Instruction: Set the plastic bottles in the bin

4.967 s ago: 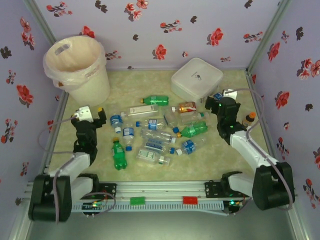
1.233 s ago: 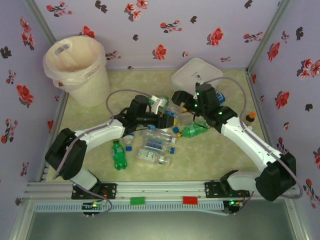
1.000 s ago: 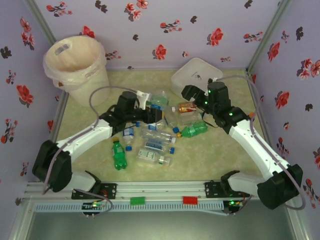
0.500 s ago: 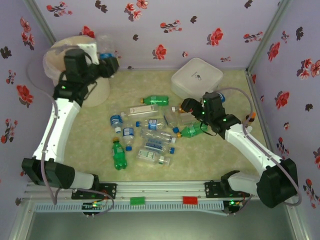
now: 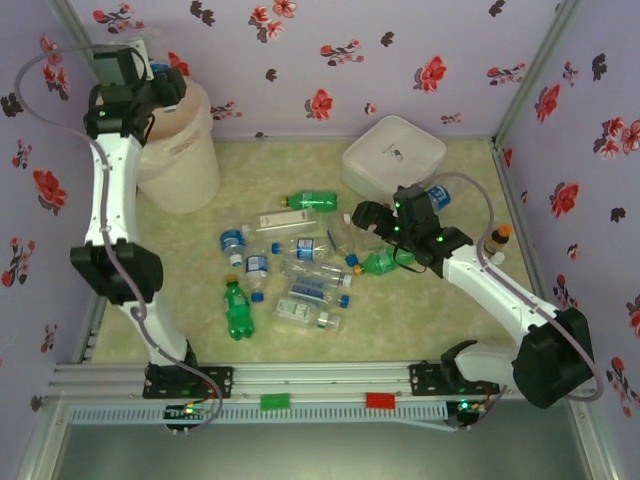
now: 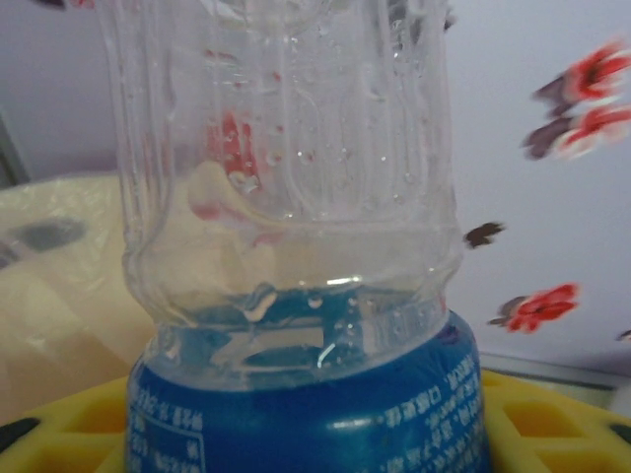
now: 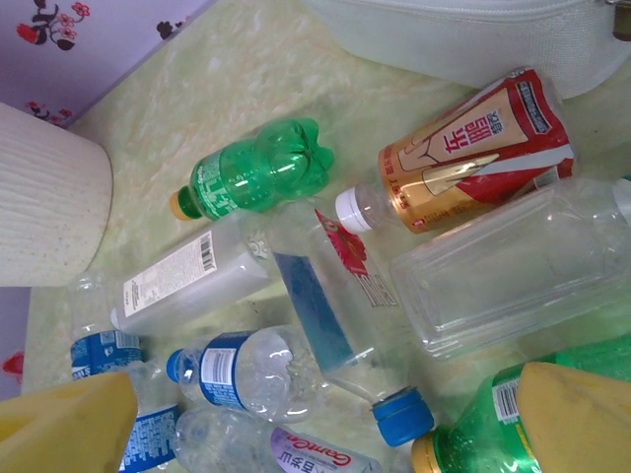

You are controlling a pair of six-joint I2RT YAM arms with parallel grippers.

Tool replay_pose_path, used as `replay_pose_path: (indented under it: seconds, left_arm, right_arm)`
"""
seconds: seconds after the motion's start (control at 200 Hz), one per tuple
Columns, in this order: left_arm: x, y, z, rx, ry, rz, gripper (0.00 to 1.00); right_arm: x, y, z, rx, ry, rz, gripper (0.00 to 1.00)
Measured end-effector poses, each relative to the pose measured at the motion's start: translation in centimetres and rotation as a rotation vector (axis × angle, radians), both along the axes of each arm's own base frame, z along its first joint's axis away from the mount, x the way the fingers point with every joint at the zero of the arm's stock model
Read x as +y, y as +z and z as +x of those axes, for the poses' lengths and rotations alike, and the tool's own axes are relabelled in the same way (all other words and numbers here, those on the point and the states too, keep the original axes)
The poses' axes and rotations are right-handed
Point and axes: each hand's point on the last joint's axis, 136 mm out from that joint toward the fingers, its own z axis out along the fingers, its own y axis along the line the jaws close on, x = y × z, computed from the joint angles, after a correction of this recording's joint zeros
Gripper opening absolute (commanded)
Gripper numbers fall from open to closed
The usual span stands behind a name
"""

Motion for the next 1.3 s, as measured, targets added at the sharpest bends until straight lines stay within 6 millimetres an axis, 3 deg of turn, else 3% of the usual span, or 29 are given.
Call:
replay_pose_path:
  seconds: [0.245, 0.375, 0.48, 0.9, 1.03, 1.3]
  left_arm:
    - [4.4, -6.3, 4.4, 0.151, 0.099, 0.034, 0.50]
    - [5.5, -9.8, 4.3, 0.249, 0.124, 0.034, 0.57]
    - [5.5, -10.8, 4.0, 0.286, 0.126, 0.032, 0.69]
    - [5.0, -10.7, 3.9, 0.287, 0.115, 0.001, 0.99]
    - [4.2, -9.6, 3.6, 0.266, 0.085, -0.034, 1.00]
    - [0.6, -5.1, 2.0, 0.168, -0.049, -0.160, 1.00]
  right_arm:
    - [-0.6, 0.2, -0.6, -0.001, 0.005, -0.032, 1.00]
    - [-0.9, 0.6, -0.8, -0.016, 0.002, -0.039, 0.99]
    - [-1.3, 1.2, -0.9, -0.037, -0.005, -0.047, 1.00]
    - [-1.7, 1.9, -0.9, -0.062, -0.015, -0.055, 1.00]
    - [-1.7, 1.9, -0.9, -0.065, -0.011, -0.060, 1.00]
    - [-1.7, 1.9, -0.9, -0.066, -0.008, -0.062, 1.00]
